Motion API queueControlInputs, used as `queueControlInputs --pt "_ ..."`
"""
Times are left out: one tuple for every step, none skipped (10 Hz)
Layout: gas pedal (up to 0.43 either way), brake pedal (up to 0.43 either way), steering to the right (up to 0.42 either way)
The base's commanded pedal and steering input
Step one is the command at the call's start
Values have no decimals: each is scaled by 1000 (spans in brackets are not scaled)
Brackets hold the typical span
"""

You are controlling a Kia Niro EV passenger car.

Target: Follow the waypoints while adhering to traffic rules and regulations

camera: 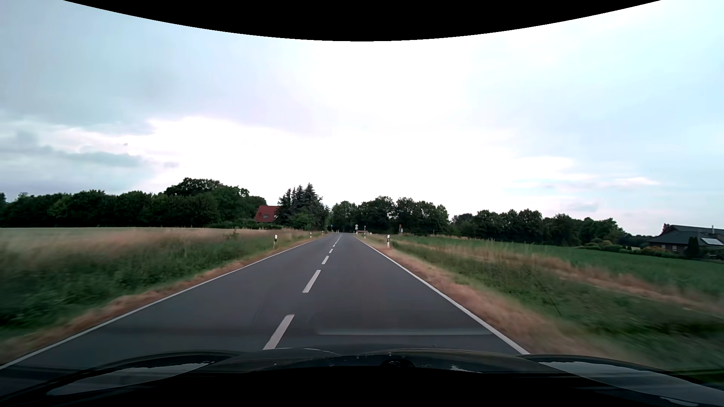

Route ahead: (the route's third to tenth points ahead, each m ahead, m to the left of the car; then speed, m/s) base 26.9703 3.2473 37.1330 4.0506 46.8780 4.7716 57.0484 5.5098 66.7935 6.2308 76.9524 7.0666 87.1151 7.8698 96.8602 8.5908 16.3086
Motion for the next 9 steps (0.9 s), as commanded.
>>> queueControlInputs --pt "150 0 -27" --pt "138 0 -26" --pt "138 0 -24" --pt "138 0 -22" --pt "138 0 -20" --pt "138 0 -20" --pt "138 0 -19" --pt "130 0 -18" --pt "130 0 -15"
